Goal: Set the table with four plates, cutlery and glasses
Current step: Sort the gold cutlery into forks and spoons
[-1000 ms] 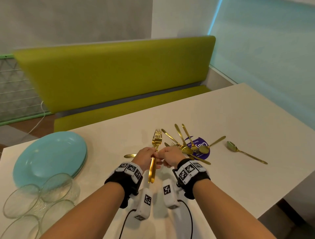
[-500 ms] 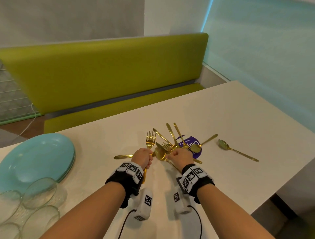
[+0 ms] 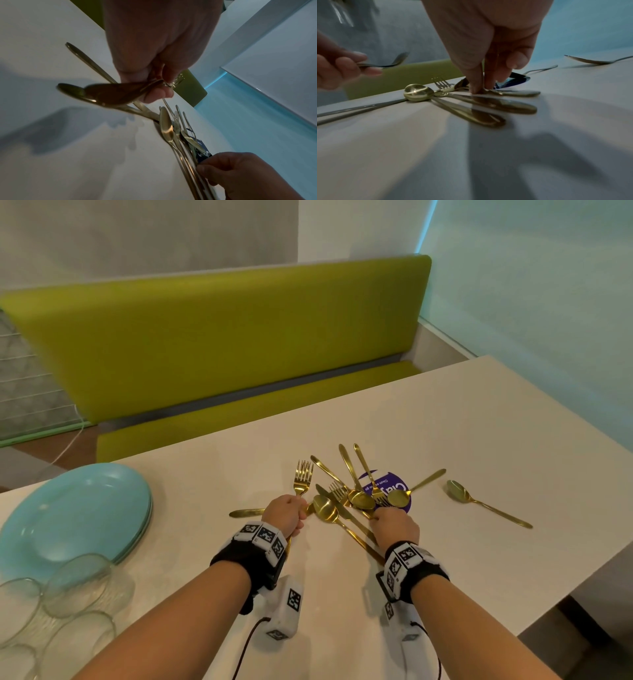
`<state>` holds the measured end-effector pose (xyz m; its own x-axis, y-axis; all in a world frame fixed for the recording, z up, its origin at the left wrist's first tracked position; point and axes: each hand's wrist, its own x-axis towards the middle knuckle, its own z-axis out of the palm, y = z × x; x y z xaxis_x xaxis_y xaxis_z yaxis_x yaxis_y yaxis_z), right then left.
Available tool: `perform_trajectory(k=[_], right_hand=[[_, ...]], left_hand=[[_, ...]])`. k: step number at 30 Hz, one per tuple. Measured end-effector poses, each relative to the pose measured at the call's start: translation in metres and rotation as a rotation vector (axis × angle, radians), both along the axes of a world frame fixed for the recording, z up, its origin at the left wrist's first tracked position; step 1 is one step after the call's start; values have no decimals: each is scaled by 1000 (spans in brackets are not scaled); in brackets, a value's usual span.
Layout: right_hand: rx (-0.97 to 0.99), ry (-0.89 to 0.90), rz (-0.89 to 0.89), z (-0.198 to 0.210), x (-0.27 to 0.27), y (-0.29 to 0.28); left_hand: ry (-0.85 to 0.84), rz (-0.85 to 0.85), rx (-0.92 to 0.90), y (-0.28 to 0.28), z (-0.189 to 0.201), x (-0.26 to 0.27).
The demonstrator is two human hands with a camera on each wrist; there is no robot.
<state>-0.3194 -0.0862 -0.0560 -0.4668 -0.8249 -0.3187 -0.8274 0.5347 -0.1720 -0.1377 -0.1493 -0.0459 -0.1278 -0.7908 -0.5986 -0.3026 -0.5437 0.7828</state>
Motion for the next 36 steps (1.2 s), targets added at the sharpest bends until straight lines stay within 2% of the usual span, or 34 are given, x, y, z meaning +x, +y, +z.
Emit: perform_trajectory(k=[8,12,14,17,19,21,26,29,36], right_hand=[[134,-90,-34,2,4,-7],[106,-191,-45,8,7,-12],[14,-323,-83,12,9,-16],[-127,-666,-163,30,20,-19],[-134,-895,-214,41,29,-21],[-92,-1000,-219,44,36,-25],[-29,-1099,-229,33,54,-32],[-36,-1047,-251,27,60,-37],[-20,-863,-124,19,58,-54]], left_hand=[[-1,32,-3,-4,1,3],[42,86,13,-6,2,4],[78,99,18,-5,7,4],[109,96,3,-4,13,2],[144,95,4,-4,13,-1],[187,84,24,-4,16,-4],[205,56,9,-2,15,-8],[257,82,59,-4,16,-9],[224,92,99,-16,8,-11]])
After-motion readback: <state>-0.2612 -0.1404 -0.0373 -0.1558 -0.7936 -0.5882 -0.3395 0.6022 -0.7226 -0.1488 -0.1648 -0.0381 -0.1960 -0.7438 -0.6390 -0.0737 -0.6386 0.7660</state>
